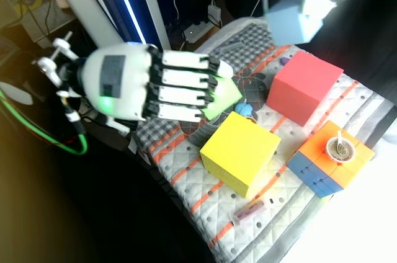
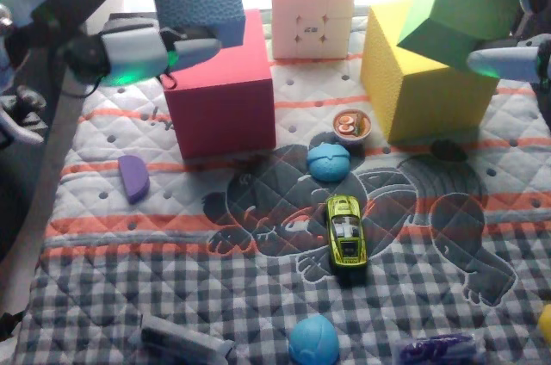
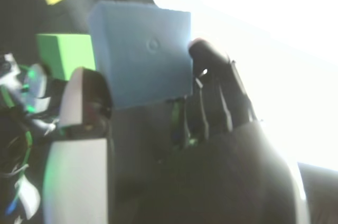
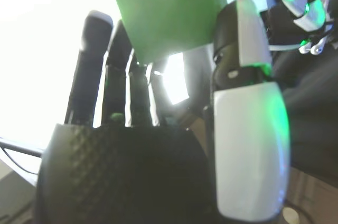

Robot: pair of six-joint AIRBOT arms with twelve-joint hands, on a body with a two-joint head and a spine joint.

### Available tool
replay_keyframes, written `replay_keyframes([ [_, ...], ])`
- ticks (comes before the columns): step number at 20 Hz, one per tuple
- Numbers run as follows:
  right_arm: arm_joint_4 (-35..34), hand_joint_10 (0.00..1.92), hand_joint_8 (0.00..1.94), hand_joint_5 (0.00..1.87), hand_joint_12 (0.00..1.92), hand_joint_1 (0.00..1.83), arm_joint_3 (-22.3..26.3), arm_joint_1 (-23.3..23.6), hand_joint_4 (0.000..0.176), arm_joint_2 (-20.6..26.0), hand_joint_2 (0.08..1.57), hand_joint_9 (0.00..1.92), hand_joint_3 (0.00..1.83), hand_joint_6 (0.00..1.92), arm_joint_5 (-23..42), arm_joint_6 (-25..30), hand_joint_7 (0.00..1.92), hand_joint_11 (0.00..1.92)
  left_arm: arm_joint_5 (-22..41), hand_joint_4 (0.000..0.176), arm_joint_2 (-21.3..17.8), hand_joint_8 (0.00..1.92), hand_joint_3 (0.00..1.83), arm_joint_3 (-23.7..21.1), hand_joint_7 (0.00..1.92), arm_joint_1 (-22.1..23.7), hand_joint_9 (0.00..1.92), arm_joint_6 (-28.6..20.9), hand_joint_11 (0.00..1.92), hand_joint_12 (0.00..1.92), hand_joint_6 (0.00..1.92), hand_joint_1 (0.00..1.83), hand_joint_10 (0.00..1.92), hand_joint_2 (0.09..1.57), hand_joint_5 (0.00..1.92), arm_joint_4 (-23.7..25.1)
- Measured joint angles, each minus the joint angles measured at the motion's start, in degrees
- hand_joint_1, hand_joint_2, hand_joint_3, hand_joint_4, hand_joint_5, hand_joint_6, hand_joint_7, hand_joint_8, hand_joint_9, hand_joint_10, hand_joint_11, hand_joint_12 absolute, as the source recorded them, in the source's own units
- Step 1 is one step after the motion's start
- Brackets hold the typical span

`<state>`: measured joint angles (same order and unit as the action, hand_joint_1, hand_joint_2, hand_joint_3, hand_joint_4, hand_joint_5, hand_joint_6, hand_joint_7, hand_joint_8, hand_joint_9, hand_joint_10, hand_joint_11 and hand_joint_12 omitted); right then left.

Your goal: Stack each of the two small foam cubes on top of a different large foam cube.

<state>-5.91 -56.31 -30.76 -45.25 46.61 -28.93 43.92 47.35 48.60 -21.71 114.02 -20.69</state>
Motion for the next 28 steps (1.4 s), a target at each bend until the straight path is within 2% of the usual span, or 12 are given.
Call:
replay_keyframes([
  [8,-5.9,1.72,1.25,0.19,1.92,1.24,-2.8,2.1,0.0,-1.0,1.12,0.37,0.0,1.16,-6.2,-0.1,0.24,0.42,-3.4,0.0,2.9,1.58,0.0,3.6,0.63,0.3,0.45,0.1,0.53,1.92,0.99,1.29,1.83,1.28,0.32,-4.0],
  [12,-8.3,1.62,1.16,0.22,1.92,1.22,-5.0,2.1,0.0,-2.2,1.12,0.36,0.0,1.06,-8.3,-0.1,0.27,0.43,-4.5,0.0,4.8,1.51,0.0,5.6,0.65,0.0,0.46,0.1,0.43,1.92,0.41,1.28,1.52,1.27,0.39,-6.9],
  [13,-8.2,1.63,1.15,0.25,1.92,1.24,-5.2,2.1,0.0,-2.6,1.11,0.39,0.0,1.02,-8.6,-0.1,0.28,0.47,-4.9,0.0,5.5,1.18,0.0,6.3,0.42,0.0,0.39,0.2,0.33,1.92,0.24,1.22,1.48,1.22,0.42,-7.7],
  [14,-8.0,1.65,1.19,0.25,1.92,1.25,-5.4,2.1,0.0,-3.0,1.1,0.39,0.0,0.99,-9.2,-0.1,0.28,0.46,-5.4,0.0,6.3,1.43,0.0,7.0,0.61,-0.1,0.44,0.2,0.36,1.91,0.15,1.27,1.47,1.25,0.48,-8.7],
  [16,-8.1,1.64,1.19,0.24,1.92,1.24,-6.3,2.8,0.0,-3.7,1.1,0.41,0.0,0.94,-11.0,0.2,0.29,0.44,-6.3,0.0,7.5,0.95,0.0,8.1,0.45,-0.2,0.43,0.2,0.33,1.85,0.08,1.18,1.34,1.18,0.49,-9.9],
  [20,-8.6,1.54,0.97,0.21,1.92,1.2,-8.2,3.5,0.0,-5.7,1.1,0.31,0.0,0.89,-11.8,0.5,0.27,0.35,-6.7,0.0,8.2,0.67,0.0,9.4,0.39,-0.8,0.3,-0.2,0.18,1.89,0.04,1.06,1.31,1.15,0.49,-11.8],
  [22,-8.5,1.48,0.85,0.09,1.92,1.17,-8.4,3.8,0.0,-6.1,1.11,0.12,0.0,0.82,-12.2,0.5,0.16,0.19,-7.1,0.0,8.4,0.73,0.0,9.6,0.33,-0.8,0.3,0.0,0.37,1.92,0.0,1.03,1.5,1.16,0.25,-12.1],
  [23,-8.5,1.31,0.72,0.02,1.92,1.11,-8.7,3.8,0.0,-6.3,1.11,0.03,0.0,0.74,-12.4,0.4,0.1,0.04,-7.1,0.0,8.5,0.44,0.0,9.6,0.15,-0.8,0.09,0.0,0.18,1.92,0.0,0.97,1.3,1.16,0.14,-12.1],
  [24,-8.4,0.36,0.09,0.0,1.55,0.87,-8.7,3.8,0.005,-6.4,1.11,0.0,0.0,0.06,-13.9,0.1,0.0,0.0,-7.2,0.057,8.6,0.02,0.0,9.6,0.01,-1.0,0.01,0.0,0.01,1.23,0.0,0.9,0.11,1.15,0.12,-11.7],
  [25,-8.4,0.36,0.09,0.0,1.55,0.87,-8.7,3.8,0.005,-6.4,1.11,0.0,0.0,0.06,-14.1,0.1,0.0,0.0,-7.2,0.057,8.6,0.02,0.0,9.6,0.01,-1.1,0.01,0.0,0.01,1.23,0.0,0.9,0.11,1.15,0.12,-11.6],
  [26,-8.4,0.19,0.02,0.0,1.42,0.77,-8.7,3.8,0.027,-6.4,1.09,0.0,0.0,0.01,-14.9,0.1,0.0,0.0,-7.0,0.121,8.5,0.0,0.0,9.5,0.0,-1.4,0.0,0.2,0.0,0.65,0.0,0.86,0.02,1.14,0.06,-11.7],
  [28,-8.5,0.01,0.0,0.0,1.38,0.66,-8.7,3.8,0.06,-6.1,1.06,0.0,0.0,0.0,-14.8,0.1,0.0,0.0,-6.7,0.172,8.4,0.0,0.0,9.0,0.0,-1.7,0.0,0.2,0.0,0.04,0.0,0.75,0.0,1.11,0.0,-11.7],
])
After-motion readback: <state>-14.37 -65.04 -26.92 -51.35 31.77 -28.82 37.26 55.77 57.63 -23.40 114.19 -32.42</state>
